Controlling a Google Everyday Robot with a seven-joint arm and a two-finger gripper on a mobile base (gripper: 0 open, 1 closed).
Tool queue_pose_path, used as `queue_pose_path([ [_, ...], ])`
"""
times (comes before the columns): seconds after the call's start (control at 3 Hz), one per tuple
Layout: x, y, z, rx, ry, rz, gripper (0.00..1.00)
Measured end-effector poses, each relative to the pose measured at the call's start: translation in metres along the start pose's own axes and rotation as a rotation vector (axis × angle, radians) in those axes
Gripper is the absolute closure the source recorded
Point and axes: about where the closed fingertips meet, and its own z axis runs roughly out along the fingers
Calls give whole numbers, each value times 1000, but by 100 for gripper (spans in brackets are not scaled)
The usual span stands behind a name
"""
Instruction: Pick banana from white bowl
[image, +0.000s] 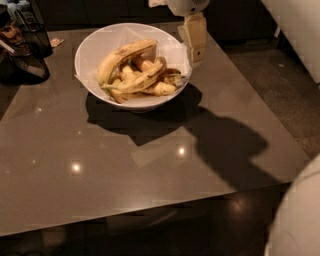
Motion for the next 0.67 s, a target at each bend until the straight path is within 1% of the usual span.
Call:
queue_pose_path([
  [0.33,-4,-6,13,-22,-17,-13,11],
  [0.67,-5,-11,25,-43,-31,-15,27],
])
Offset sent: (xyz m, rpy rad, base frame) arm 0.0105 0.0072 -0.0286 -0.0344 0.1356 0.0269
